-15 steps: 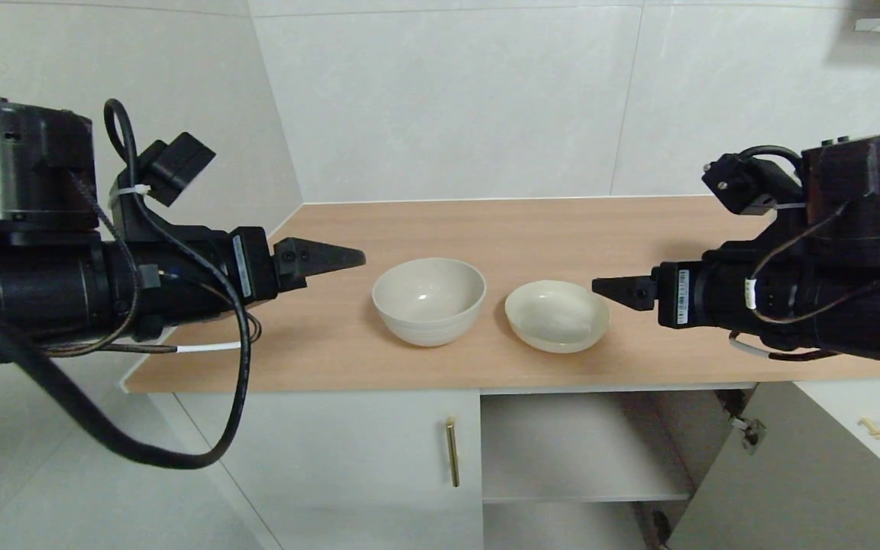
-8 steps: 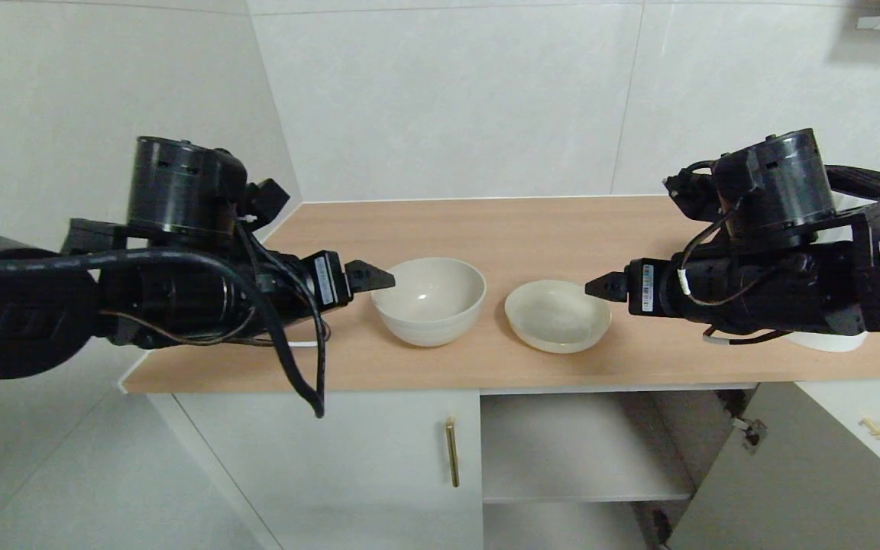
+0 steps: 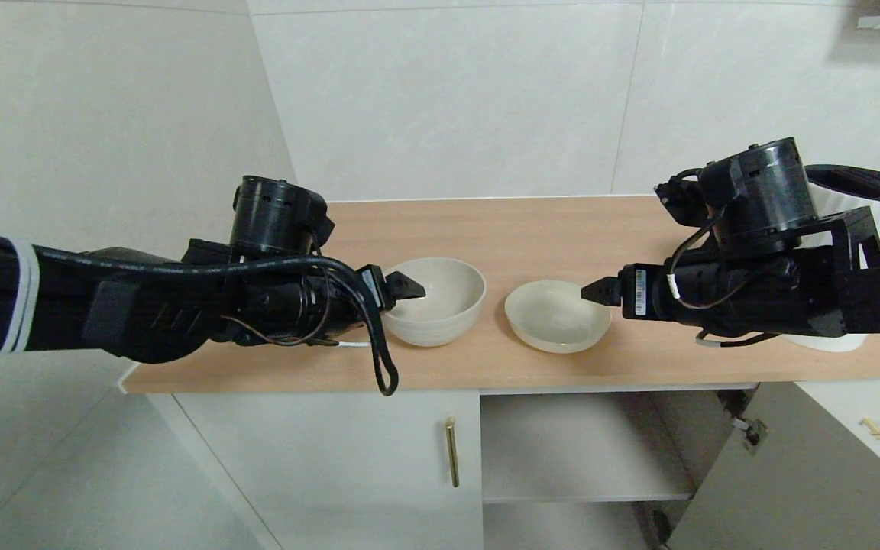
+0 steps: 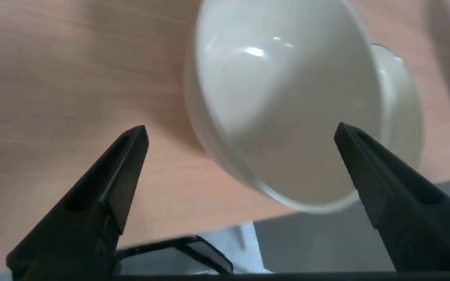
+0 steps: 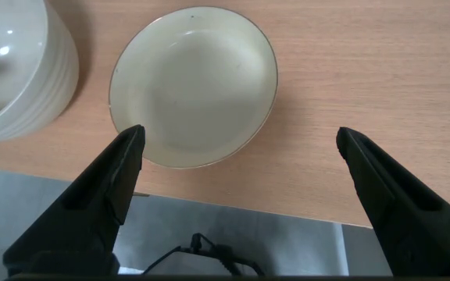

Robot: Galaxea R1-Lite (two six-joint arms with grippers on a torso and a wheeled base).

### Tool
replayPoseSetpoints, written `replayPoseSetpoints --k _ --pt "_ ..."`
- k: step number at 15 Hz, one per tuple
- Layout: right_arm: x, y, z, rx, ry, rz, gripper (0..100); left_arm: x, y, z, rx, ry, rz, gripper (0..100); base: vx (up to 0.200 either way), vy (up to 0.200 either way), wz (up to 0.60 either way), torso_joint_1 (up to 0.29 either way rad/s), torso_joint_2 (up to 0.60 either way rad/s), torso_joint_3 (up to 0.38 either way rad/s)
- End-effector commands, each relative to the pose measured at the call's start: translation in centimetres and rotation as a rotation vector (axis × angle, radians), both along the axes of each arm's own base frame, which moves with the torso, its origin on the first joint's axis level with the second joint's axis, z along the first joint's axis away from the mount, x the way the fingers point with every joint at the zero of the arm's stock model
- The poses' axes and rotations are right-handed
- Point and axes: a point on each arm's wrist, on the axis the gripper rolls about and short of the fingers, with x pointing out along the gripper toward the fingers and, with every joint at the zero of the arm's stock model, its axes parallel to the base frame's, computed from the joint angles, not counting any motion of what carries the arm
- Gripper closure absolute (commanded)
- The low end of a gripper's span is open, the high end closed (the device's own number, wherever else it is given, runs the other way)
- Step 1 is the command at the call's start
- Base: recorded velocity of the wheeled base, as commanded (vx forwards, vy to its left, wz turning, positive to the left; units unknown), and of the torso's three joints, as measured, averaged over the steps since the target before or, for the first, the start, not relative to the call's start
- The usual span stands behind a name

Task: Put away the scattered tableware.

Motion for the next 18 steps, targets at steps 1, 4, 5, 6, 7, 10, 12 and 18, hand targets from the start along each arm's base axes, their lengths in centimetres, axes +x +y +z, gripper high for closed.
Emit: replayPoseSetpoints --k 1,4,5,6,7,10,12,18 --pt "0.0 0.0 0.0 0.000 0.001 0.001 0 0.8 0.0 -0.8 0.002 0.018 0.022 0 0.000 0.000 0.00 0.000 0.00 0.000" --pt "0.0 0.0 0.0 0.000 -0.001 0.001 0 1.1 0.6 -0.3 -0.009 -0.002 0.051 0 0.000 0.000 0.00 0.000 0.00 0.000" --pt "-0.1 0.0 0.0 0.001 0.001 0.002 0 1.2 0.8 -0.2 -0.010 -0.005 0.058 0 0.000 0.000 0.00 0.000 0.00 0.000" --pt "0.0 0.0 0.0 0.000 -0.001 0.001 0 1.2 0.8 -0.2 -0.010 -0.005 0.059 0 0.000 0.000 0.00 0.000 0.00 0.000" --pt "0.0 0.0 0.0 0.000 -0.001 0.001 0 1.2 0.9 -0.2 -0.010 -0.005 0.060 100 0.000 0.000 0.00 0.000 0.00 0.000" --pt "-0.1 -0.1 0.1 0.002 -0.003 -0.001 0 1.2 0.9 -0.3 -0.010 -0.002 0.059 100 0.000 0.000 0.00 0.000 0.00 0.000" --pt "-0.1 -0.1 0.2 0.003 -0.005 -0.002 0 1.2 1.0 -0.1 -0.012 -0.008 0.062 100 0.000 0.000 0.00 0.000 0.00 0.000" --pt "1.3 0.5 -1.2 -0.052 0.010 -0.068 0 0.7 1.1 0.7 -0.022 -0.029 0.059 100 0.000 0.000 0.00 0.000 0.00 0.000"
